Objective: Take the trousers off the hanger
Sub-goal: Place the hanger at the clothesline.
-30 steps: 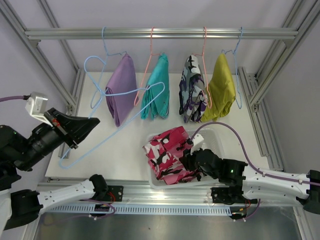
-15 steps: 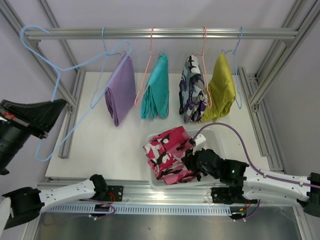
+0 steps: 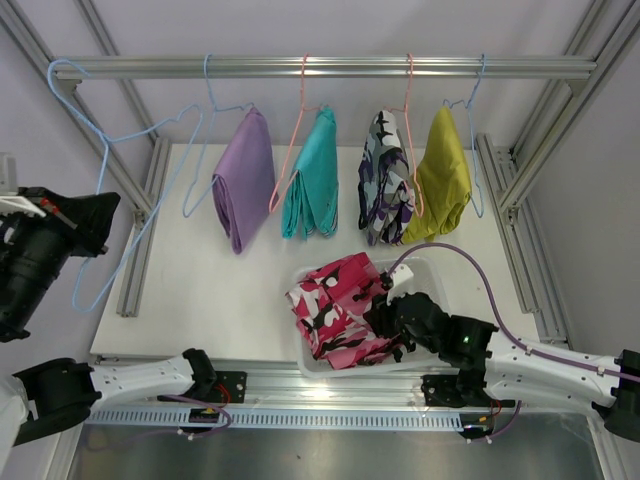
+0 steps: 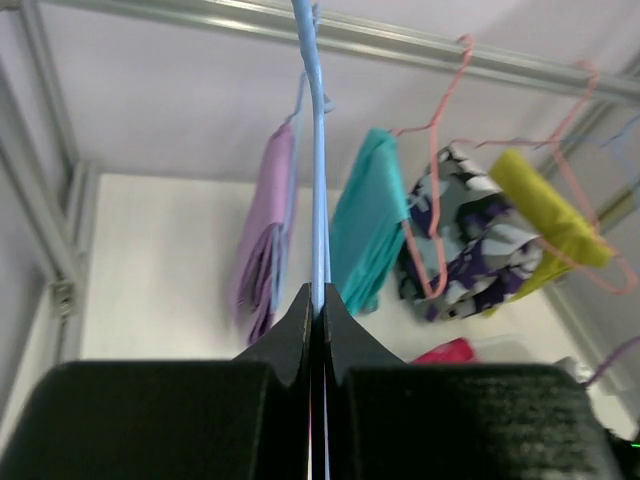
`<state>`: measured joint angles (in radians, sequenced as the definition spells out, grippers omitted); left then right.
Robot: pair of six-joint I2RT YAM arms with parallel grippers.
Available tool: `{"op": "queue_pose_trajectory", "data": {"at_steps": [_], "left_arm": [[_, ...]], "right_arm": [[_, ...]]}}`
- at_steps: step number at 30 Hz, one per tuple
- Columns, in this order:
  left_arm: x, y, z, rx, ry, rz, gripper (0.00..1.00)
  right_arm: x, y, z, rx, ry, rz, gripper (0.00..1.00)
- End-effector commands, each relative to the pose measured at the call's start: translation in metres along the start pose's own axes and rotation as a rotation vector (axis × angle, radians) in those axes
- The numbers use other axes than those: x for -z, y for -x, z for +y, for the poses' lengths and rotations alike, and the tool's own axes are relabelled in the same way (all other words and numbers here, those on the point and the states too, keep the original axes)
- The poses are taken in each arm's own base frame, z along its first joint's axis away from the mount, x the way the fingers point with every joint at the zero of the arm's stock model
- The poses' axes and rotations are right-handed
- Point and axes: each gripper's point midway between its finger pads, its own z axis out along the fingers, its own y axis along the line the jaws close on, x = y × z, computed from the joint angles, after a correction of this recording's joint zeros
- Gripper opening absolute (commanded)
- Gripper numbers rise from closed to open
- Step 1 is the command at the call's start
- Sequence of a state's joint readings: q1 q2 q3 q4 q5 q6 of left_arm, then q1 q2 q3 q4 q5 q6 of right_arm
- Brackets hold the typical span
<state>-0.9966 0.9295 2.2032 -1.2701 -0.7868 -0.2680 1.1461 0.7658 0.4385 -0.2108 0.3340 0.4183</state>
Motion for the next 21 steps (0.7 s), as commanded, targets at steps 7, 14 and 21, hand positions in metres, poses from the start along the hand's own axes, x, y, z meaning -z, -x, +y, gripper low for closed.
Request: {"op": "queue_pose_trajectory", "data": {"at_steps": [7,14,21], "left_arm": [[-0.004,-0.016,0.04,-0.184,0.233,0.052,0.01],[-0.014,-0.031,0.04,-0.262,0.286,0.088,0.0],[-0.043,-0.045,0.019,-0.37,0.265,0.054,0.0]], "right_arm": [[-0.004,-0.003,0.003,-0.005,0.026,0.001,0.39],[-0.006,-0.004,0.003,-0.005,0.028,0.008,0.4],[-0.005,-0.005,0.001,-0.009,0.026,0.006,0.4]]}}
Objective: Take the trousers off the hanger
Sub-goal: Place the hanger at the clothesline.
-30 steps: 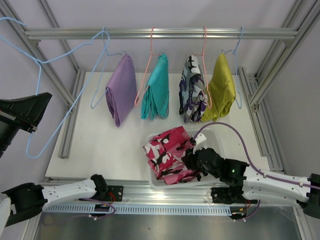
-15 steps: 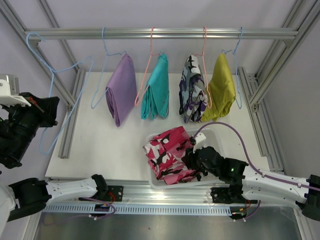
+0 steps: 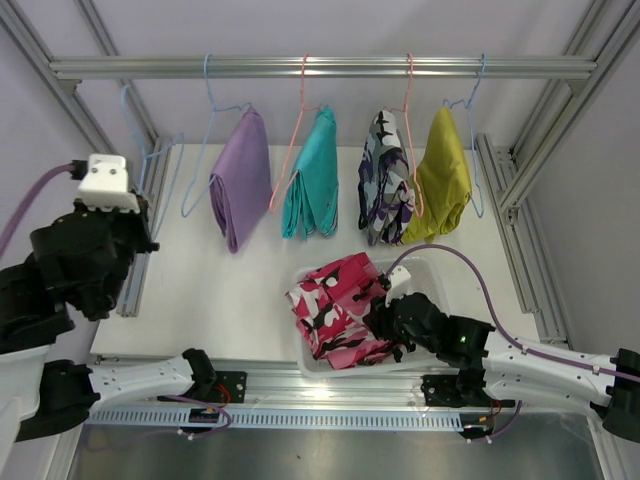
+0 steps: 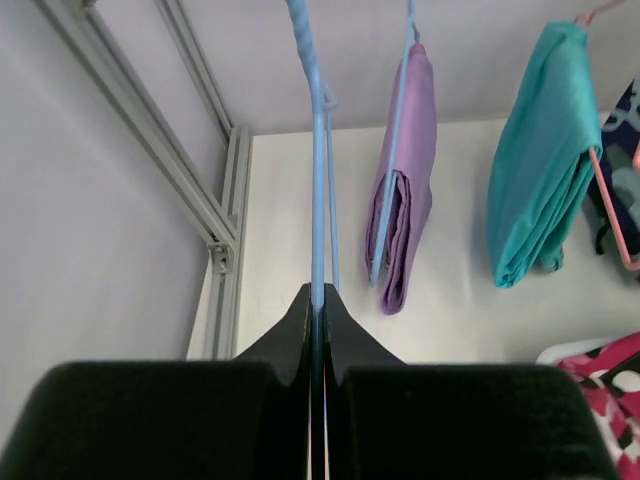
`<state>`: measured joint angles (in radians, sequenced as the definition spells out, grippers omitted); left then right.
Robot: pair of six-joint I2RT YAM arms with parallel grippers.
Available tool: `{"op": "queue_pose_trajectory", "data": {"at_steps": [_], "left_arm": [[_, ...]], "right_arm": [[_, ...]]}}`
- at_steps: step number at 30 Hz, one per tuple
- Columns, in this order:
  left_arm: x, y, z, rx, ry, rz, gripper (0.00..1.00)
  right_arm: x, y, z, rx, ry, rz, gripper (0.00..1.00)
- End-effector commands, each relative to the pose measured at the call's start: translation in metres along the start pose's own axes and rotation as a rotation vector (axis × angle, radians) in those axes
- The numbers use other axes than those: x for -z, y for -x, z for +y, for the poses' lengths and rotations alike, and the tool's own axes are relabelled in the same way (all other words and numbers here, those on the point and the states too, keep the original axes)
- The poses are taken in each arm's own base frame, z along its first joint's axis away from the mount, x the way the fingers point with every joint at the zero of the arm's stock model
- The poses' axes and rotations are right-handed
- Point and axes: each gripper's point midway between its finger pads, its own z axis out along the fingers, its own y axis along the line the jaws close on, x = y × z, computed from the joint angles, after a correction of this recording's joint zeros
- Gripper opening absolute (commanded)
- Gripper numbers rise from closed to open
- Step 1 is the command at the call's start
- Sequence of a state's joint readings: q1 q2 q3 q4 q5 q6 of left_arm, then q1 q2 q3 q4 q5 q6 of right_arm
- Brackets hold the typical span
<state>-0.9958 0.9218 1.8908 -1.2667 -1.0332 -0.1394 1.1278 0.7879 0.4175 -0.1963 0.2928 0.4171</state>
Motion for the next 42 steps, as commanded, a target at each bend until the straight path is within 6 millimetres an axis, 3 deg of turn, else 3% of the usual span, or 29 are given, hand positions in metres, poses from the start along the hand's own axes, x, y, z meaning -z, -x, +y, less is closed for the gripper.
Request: {"op": "queue_pose_trajectory", "data": {"at_steps": [1,8,17,23,30,38,42], "left_arm": [[-0.004,0.023,-0.007,-0.006,-0.029,-0.093,0.0],[-0.019,0.031,-0.021,-0.019,-0.045,-0.079,0.01],[-0.072,0.035,-0.044,0.019,-0.073,-0.016,0.01],[-0.103,0.05,-0.049,0.086,-0.093,-0.01,0.0],[-0.136,0.047,-0.044,0.083,-0.044,0.017,0.0],[-0.149,0.049,-0.018,0.105,0.019,0.018,0.0],[-0.161,0.04,-0.014,0.122,0.016,0.042,0.0]], "right_arm": [[0.0,0.007,0.003,-0.01,0.021,-0.034,0.4],[0.001,0.009,0.008,-0.007,0.046,-0.035,0.41],[0.001,0.01,0.014,-0.002,0.076,-0.033,0.41],[0.0,0.007,0.017,-0.006,0.094,-0.023,0.42],[-0.005,-0.001,0.021,0.003,0.113,0.016,0.42],[-0.01,-0.006,0.028,0.015,0.144,0.056,0.42],[-0.012,-0.007,0.029,0.013,0.149,0.064,0.42]]}}
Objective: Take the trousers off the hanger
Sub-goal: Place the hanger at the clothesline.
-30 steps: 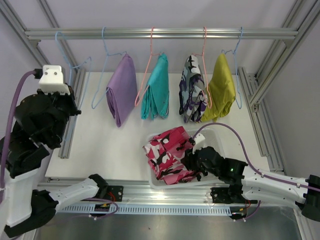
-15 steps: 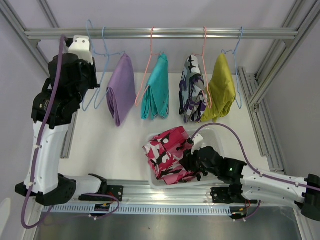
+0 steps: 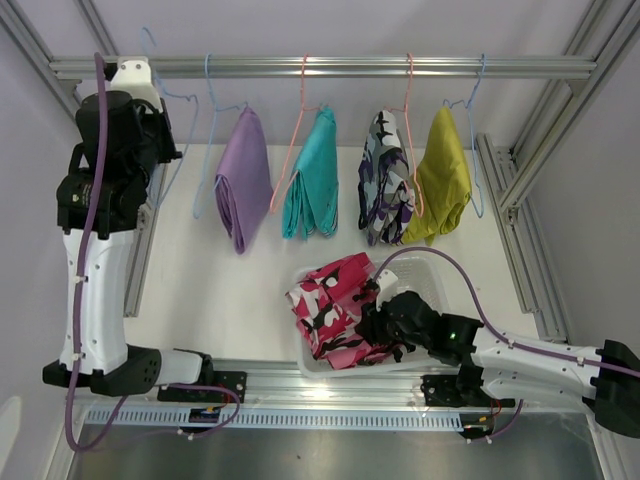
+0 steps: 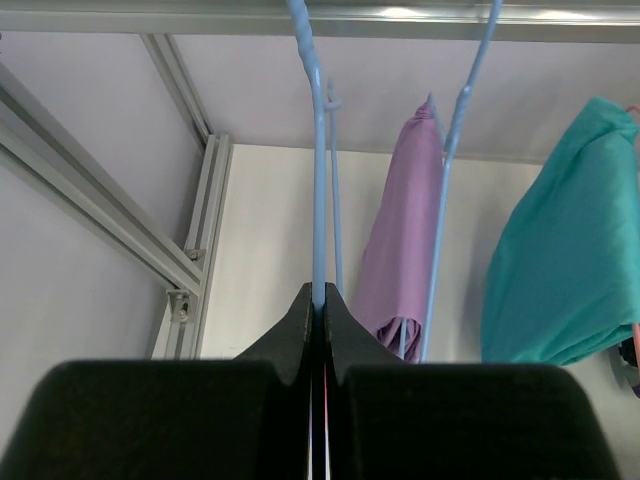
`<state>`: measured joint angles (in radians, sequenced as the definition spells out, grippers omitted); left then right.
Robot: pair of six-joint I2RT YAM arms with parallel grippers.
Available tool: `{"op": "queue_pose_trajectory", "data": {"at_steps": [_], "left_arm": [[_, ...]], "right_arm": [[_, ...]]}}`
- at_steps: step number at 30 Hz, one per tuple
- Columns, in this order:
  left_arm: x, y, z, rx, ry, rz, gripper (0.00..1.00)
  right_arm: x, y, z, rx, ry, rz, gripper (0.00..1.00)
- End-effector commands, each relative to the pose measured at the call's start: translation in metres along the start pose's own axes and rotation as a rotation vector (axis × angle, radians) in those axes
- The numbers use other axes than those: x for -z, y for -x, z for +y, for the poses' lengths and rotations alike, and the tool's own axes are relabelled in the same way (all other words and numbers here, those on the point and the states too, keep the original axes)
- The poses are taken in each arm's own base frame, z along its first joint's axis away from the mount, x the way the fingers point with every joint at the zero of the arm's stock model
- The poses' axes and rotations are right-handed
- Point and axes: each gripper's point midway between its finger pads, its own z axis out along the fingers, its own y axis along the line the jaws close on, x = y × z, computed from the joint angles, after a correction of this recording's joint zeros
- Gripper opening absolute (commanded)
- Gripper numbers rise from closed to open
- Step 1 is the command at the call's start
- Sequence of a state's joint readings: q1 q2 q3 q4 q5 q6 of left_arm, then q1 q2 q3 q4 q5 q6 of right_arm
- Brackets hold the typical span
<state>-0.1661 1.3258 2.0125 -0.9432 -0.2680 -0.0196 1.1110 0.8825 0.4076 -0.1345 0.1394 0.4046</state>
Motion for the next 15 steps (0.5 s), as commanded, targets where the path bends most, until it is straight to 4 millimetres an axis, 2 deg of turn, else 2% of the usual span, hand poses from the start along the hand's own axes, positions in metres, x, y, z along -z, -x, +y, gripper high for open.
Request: {"op": "queue_pose_trajectory", "data": {"at_steps": [1,8,10,15], "left_arm": [[-0.011,0.013,-0.002,0.04,-0.027,-0.043,0.0],[-0.04,0.001,0.001,0.05,-0.015,0.004,0.01],[-0.043,0.002,-0.003,0.059,-0.035,0.01,0.0],[-0.06,-0.014,-0.006,0.062,-0.039,0.066,0.0]], "right_arm": [[-0.001,0.015,0.01,0.002,0.042,-0.037,0.42],[-0.002,0.011,0.007,-0.003,0.033,-0.026,0.42],[-0.004,0.01,0.005,-0.003,0.03,-0.02,0.42],[-0.006,0.009,0.004,-0.002,0.022,-0.009,0.42]]}}
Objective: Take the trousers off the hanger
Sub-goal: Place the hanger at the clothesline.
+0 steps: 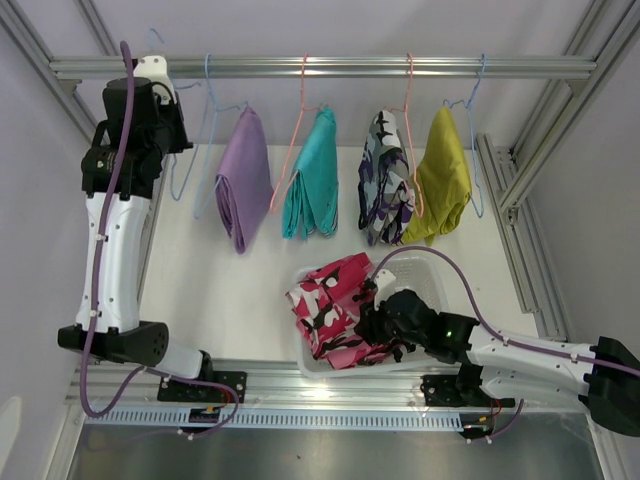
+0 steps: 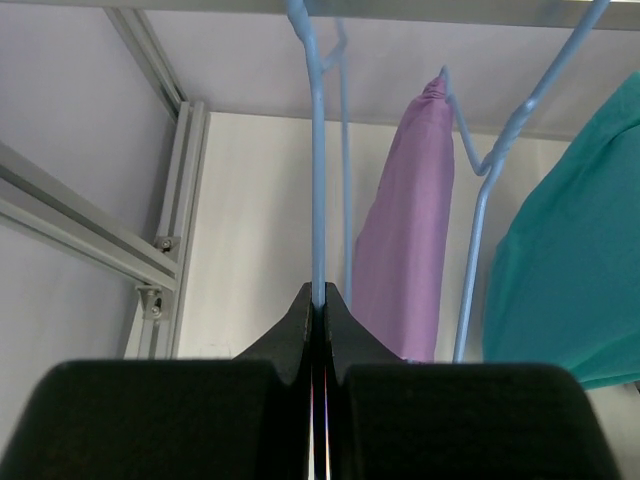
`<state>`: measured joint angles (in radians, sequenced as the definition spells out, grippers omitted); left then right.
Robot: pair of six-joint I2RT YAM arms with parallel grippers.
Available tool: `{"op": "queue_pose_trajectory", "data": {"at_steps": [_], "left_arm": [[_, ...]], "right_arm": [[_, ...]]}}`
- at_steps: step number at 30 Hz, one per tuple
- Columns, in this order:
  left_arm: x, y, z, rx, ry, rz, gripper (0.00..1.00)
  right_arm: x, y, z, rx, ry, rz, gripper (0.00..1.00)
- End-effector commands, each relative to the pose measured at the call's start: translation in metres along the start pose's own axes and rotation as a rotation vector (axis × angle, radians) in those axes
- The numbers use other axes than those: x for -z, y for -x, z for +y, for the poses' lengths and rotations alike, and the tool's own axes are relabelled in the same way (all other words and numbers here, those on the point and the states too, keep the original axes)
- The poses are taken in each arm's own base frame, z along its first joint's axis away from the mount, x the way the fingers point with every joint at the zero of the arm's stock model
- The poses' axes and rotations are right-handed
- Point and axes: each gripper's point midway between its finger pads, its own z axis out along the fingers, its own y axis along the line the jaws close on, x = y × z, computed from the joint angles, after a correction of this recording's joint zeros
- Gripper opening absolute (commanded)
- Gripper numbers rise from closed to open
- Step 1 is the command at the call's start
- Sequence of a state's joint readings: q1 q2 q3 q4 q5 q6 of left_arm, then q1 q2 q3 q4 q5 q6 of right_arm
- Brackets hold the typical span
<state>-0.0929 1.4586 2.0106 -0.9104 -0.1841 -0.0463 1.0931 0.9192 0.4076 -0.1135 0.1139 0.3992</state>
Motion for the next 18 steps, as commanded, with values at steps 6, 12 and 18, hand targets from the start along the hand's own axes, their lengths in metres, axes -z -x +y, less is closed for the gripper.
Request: {"op": "queue_pose_trajectory", "data": {"at_steps": [6,12,18], "left_arm": [[0.003,-0.004,-0.005,0.036,-0.047,-0.038,0.01],[0.01,-0.027,0.0,0.033,-0.032,-0.029,0.01],[0.018,-0.036,0.004,0.035,-0.017,-0.026,0.01]], "right_arm": [[0.0,0.012,0.006,0.0,0.023,-0.032,0.42],[0.002,0.013,0.007,-0.001,0.03,-0.037,0.42],[0.004,0.014,0.007,-0.009,0.038,-0.048,0.41]]}}
